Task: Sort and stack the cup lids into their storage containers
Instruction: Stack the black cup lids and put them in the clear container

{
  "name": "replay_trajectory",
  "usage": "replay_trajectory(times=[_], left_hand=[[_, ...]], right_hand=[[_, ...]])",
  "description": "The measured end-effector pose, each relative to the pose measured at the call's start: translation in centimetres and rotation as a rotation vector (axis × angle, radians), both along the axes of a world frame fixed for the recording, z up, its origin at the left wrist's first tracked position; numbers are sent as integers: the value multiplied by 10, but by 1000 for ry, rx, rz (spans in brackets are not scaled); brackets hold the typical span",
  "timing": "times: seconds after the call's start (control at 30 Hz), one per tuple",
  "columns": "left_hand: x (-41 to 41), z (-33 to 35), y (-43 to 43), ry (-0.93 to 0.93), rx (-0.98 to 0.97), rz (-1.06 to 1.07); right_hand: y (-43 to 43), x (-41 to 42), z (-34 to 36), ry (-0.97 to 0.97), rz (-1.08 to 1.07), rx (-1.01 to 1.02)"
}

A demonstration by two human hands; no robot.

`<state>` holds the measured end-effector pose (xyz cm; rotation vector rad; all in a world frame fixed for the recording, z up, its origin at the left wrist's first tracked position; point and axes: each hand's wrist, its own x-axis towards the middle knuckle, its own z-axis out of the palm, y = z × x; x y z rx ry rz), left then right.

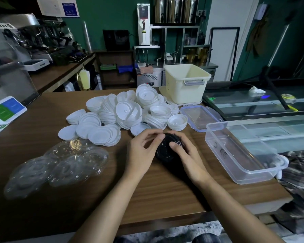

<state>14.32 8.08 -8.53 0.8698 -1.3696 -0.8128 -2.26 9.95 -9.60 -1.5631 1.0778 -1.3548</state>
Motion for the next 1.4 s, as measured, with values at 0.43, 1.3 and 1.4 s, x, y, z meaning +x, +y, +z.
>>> replay_trajectory(times=[0.43,1.3,1.4], left_hand=[[0,-11,3,-15,94,-42],[8,-13,10,-163,175,-238],[7,-13,11,-152,173,-228]], right_hand=[[1,0,0,-85,30,-5],[3,-1,3,-182,2,-7],[4,-1,4,-181,-2,4]])
